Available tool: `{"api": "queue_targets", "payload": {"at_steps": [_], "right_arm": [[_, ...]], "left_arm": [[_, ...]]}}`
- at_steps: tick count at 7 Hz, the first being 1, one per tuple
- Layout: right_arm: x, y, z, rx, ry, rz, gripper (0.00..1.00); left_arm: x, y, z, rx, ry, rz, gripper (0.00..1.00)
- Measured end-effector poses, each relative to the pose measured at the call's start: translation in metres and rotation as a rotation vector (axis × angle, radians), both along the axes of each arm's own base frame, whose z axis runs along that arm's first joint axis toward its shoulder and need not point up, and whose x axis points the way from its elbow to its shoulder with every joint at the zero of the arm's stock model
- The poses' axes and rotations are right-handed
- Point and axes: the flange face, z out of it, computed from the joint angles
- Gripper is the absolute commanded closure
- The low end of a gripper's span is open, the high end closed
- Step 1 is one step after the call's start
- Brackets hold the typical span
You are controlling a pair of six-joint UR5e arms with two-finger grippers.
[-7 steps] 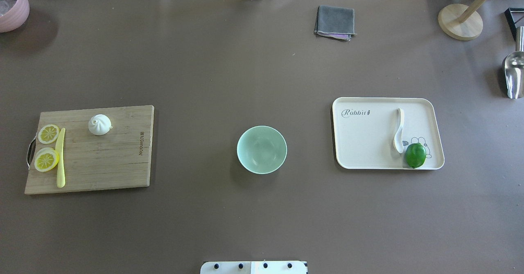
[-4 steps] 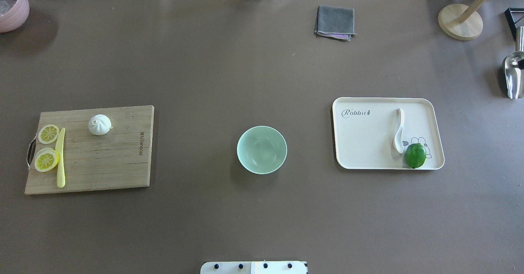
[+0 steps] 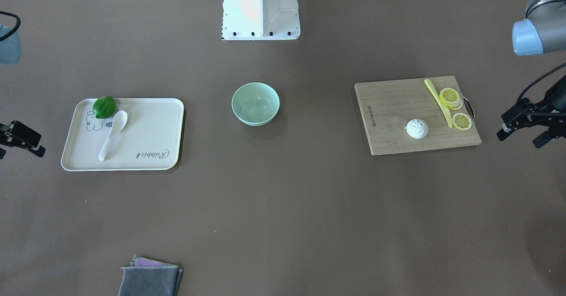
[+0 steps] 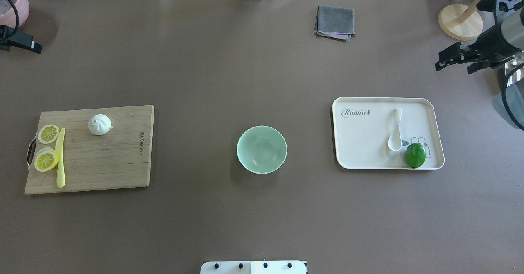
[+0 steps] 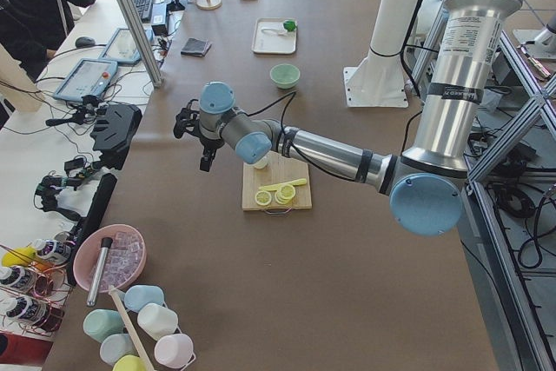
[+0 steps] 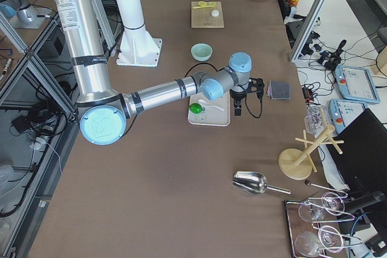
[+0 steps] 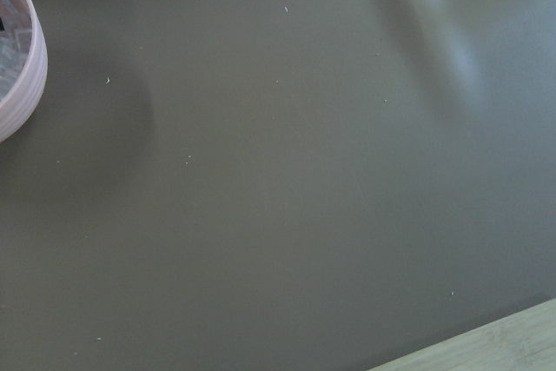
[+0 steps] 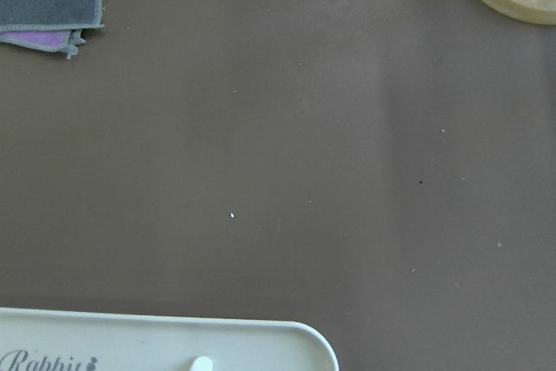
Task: Put spoon and bun in bowl
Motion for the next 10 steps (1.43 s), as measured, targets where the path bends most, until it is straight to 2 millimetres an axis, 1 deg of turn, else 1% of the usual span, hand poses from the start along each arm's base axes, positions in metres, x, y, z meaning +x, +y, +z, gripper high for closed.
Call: {"api": "queue_targets", "payload": {"at_steps": [1, 2, 3, 4, 6, 7, 9, 10], "right_arm": [[-0.035, 0.009, -0.004, -0.034, 0.017, 0.011, 0.00], [-0.067, 0.019, -0.008, -0.055, 0.032, 0.014, 0.00], [-0.089, 0.028, -0.009, -0.069, 0.040, 0.008, 0.00], [-0.105, 0.036, -0.005, -0.081, 0.050, -0.007, 0.00], [-0.127, 0.049, 0.009, -0.101, 0.073, -0.043, 0.01], [-0.134, 0.053, 0.014, -0.107, 0.081, -0.056, 0.08], [-0.146, 0.059, 0.019, -0.116, 0.089, -0.075, 0.10], [-0.151, 0.061, 0.023, -0.121, 0.095, -0.083, 0.24]], "left_arm": [[0.023, 0.003, -0.001, 0.012, -0.008, 0.025, 0.02], [0.037, 0.007, -0.003, 0.026, -0.004, 0.044, 0.02], [0.043, 0.009, -0.005, 0.039, 0.001, 0.053, 0.02], [0.047, 0.010, -0.005, 0.047, 0.003, 0.058, 0.02], [0.054, 0.012, -0.004, 0.051, 0.001, 0.071, 0.02], [0.055, 0.013, -0.003, 0.050, 0.000, 0.075, 0.02], [0.056, 0.014, -0.003, 0.051, 0.000, 0.076, 0.02], [0.056, 0.015, -0.003, 0.052, 0.000, 0.077, 0.02]]}}
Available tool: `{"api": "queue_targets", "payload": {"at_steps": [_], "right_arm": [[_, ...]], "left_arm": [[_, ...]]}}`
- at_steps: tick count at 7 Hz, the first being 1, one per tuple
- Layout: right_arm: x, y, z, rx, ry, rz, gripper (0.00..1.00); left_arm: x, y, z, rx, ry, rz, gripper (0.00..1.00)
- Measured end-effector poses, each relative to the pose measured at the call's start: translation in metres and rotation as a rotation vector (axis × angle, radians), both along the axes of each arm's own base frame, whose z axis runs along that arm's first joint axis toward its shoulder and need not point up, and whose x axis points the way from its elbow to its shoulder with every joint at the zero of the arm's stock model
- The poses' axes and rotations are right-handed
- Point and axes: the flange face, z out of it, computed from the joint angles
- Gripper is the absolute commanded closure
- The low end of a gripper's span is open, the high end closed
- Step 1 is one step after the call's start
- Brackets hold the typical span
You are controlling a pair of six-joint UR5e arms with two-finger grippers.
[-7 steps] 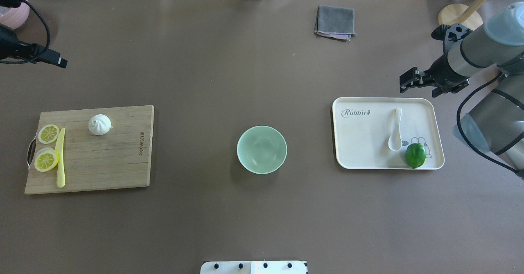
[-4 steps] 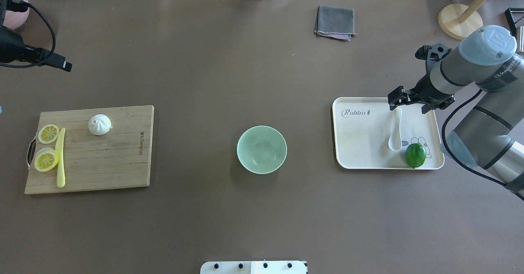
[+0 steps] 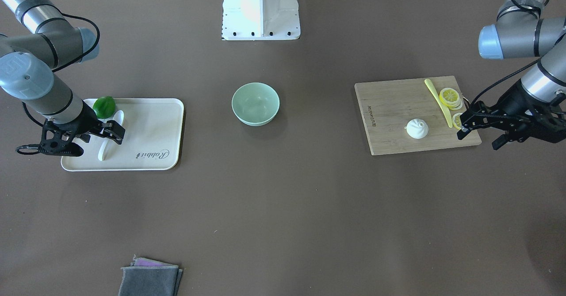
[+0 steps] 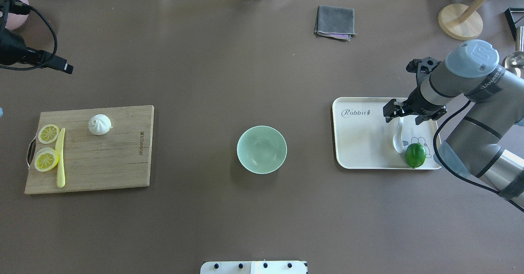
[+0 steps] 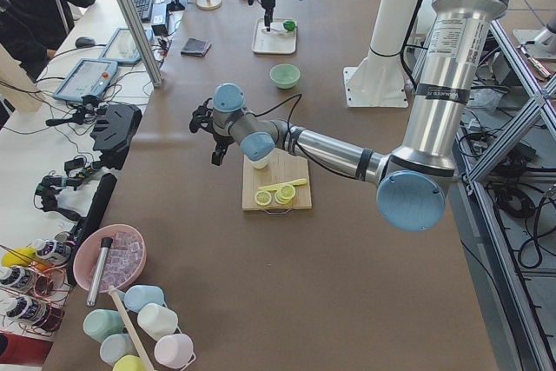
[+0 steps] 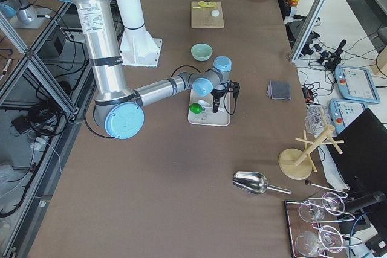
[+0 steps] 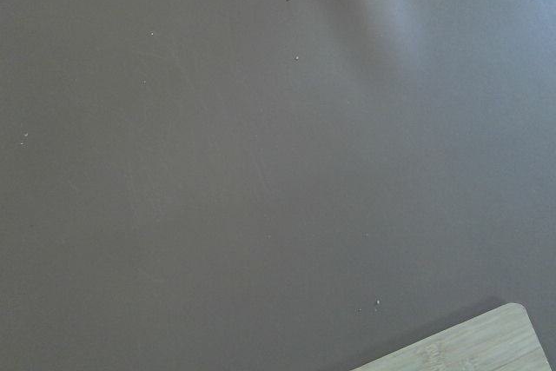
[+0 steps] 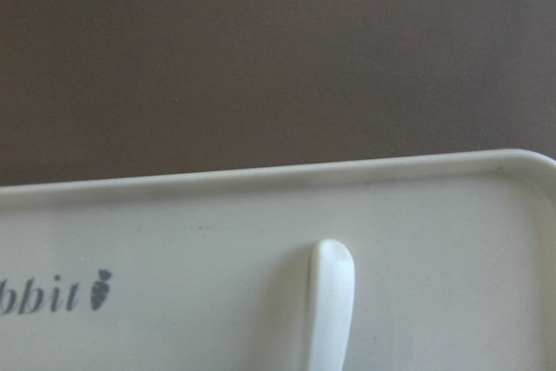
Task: Put spoon and bun in bowl
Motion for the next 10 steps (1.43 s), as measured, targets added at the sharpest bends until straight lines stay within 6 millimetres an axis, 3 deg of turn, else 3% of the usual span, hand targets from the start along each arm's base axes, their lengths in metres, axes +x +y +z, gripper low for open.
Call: {"api": "queue_targets", "payload": {"at_steps": [3, 5, 7, 8, 10], "right_arm": [[-0.005, 0.002, 0.005, -0.008, 0.009, -0.006, 0.57], [-0.006, 0.000, 0.009, -0.013, 0.013, -0.008, 1.00], [-0.002, -0.005, 0.007, -0.009, 0.010, 0.002, 1.00], [0.011, -0.012, -0.004, -0.009, -0.012, 0.021, 1.00], [0.049, -0.022, -0.054, -0.008, -0.120, 0.050, 1.00]], "left_arm": [[0.000, 0.001, -0.002, 0.006, 0.002, 0.001, 0.02], [-0.001, 0.001, -0.005, 0.012, 0.005, 0.000, 0.02], [-0.001, 0.002, -0.007, 0.015, 0.007, 0.000, 0.02], [-0.001, 0.002, -0.007, 0.015, 0.007, 0.000, 0.02], [0.001, 0.004, -0.003, 0.008, 0.004, 0.005, 0.02]]}}
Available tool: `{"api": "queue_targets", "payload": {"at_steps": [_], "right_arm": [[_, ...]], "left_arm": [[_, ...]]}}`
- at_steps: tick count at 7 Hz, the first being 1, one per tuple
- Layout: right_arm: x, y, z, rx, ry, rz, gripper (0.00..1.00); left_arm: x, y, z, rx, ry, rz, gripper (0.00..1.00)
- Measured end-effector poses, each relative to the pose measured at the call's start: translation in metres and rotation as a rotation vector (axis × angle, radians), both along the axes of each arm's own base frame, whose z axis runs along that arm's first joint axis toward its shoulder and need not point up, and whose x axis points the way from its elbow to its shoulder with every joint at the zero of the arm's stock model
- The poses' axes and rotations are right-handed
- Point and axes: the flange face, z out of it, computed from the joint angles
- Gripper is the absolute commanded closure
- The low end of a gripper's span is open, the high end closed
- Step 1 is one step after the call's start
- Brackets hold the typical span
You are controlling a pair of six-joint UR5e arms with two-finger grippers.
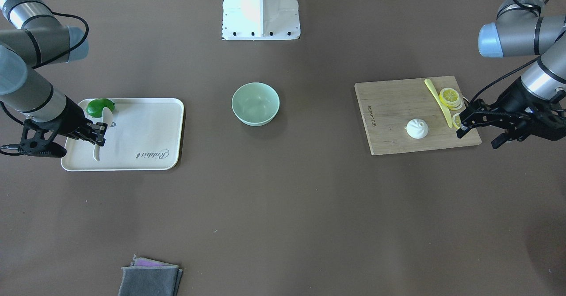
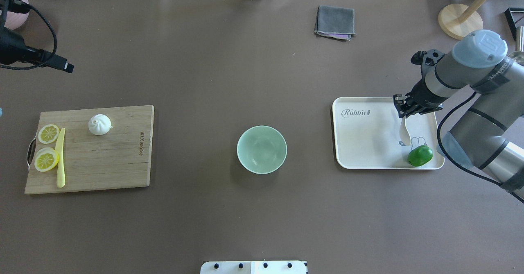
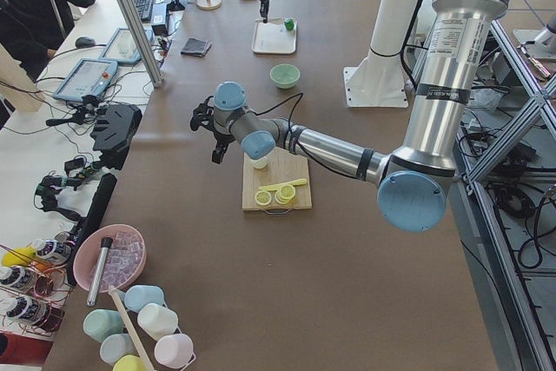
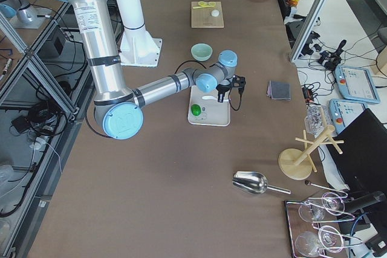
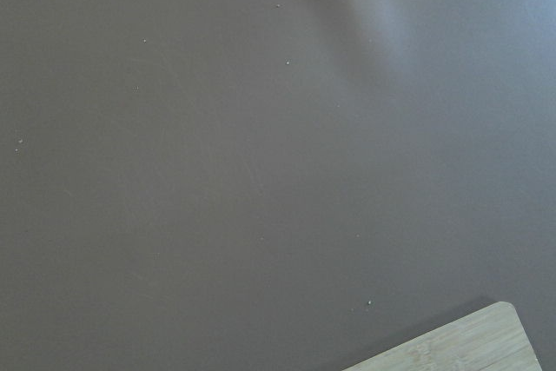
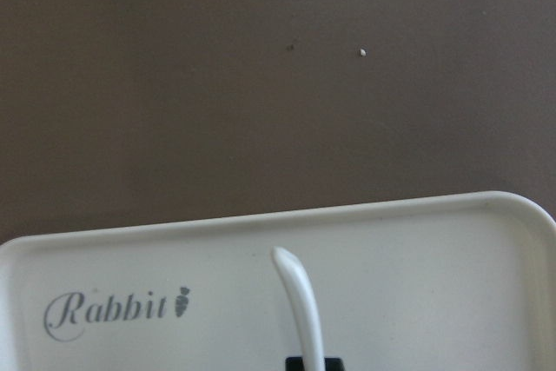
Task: Put spoon and bun in bowl
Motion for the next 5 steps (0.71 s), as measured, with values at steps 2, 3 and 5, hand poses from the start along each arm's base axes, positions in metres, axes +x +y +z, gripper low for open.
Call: {"api": "queue_targets", "payload": {"at_steps": [2, 3, 5], "right_arm": [[-0.002, -0.008, -0.071, -0.019, -0.057, 0.036, 1.00], [-0.017, -0.008, -0.100, -0.021, -0.065, 0.042, 1.00], [-0.055, -0.001, -0.144, 0.001, -0.079, 0.046, 1.00]], "left_arm": [[0.018, 0.015, 0.015, -0.018, -0.013, 0.035, 0.02], [0.034, 0.026, 0.023, -0.014, -0.023, 0.059, 0.02], [0.058, 0.054, 0.044, 0.011, -0.038, 0.095, 0.02]]}}
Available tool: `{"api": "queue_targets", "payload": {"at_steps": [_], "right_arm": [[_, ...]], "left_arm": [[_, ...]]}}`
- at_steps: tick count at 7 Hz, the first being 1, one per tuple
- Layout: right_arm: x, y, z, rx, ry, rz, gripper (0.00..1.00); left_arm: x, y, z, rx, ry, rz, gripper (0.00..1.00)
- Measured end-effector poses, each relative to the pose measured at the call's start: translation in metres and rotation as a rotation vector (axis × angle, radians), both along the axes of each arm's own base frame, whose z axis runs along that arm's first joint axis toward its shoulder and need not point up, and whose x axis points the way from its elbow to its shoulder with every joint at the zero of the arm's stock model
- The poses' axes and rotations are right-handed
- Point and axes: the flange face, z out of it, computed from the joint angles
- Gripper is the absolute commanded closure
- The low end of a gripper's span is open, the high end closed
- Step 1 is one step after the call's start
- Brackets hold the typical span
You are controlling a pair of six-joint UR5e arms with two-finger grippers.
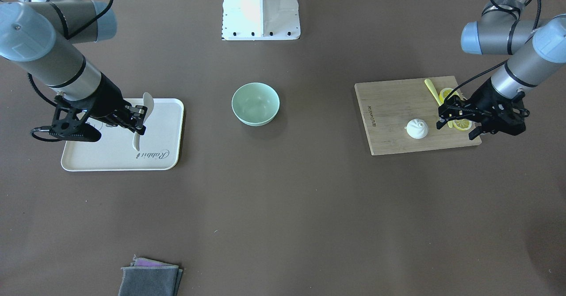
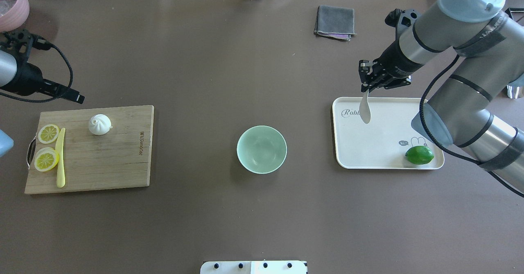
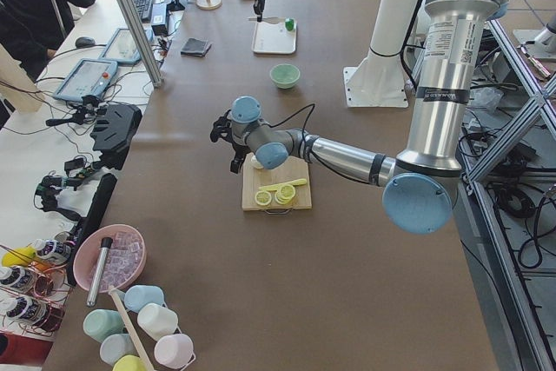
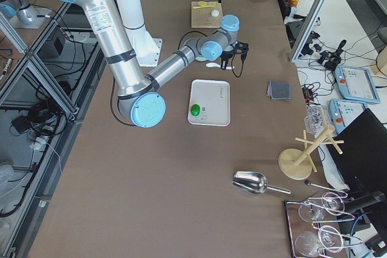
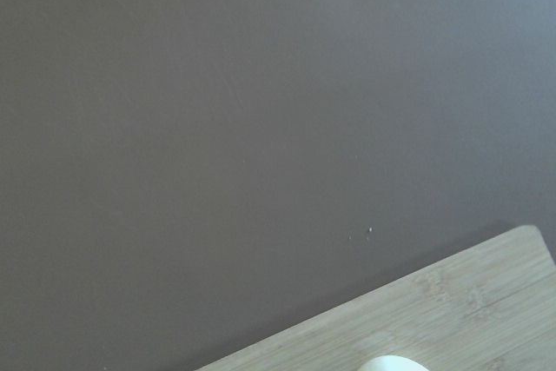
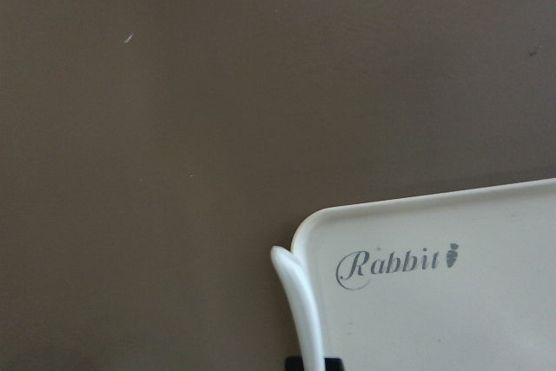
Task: Put spoon and bun in bowl
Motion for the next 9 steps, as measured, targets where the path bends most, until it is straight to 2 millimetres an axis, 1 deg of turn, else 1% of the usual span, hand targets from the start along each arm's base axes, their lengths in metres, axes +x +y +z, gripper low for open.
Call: {"api": "queue_targets", "payload": {"at_steps": [1, 2, 4, 5, 6, 7, 8, 9], "right_arm": [[-0.013, 0.004, -0.017, 0.016, -0.011, -0.005, 1.00], [-0.024, 0.008, -0.030, 0.029, -0.021, -0.011, 1.00], [-0.042, 0.013, -0.054, 0.058, -0.037, -0.022, 1.00], [-0.049, 0.016, -0.065, 0.070, -0.047, -0.032, 1.00], [-0.055, 0.020, -0.074, 0.081, -0.058, -0.042, 1.00], [-0.059, 0.024, -0.080, 0.088, -0.065, -0.050, 1.00], [-0.062, 0.027, -0.084, 0.094, -0.071, -0.056, 1.00], [-0.064, 0.029, -0.088, 0.099, -0.075, -0.061, 1.00]], "left_arm": [[0.011, 0.011, 0.006, 0.005, -0.001, 0.023, 0.02], [0.023, 0.020, 0.008, 0.008, -0.001, 0.050, 0.02], [0.044, 0.032, 0.007, 0.012, 0.000, 0.093, 0.03], [0.051, 0.034, 0.007, 0.015, -0.002, 0.104, 0.14], [0.060, 0.038, 0.006, 0.026, -0.010, 0.110, 0.54], [0.070, 0.040, 0.004, 0.041, -0.020, 0.110, 1.00], [0.077, 0.040, 0.000, 0.053, -0.022, 0.110, 1.00], [0.080, 0.040, -0.004, 0.060, -0.019, 0.109, 1.00]]}}
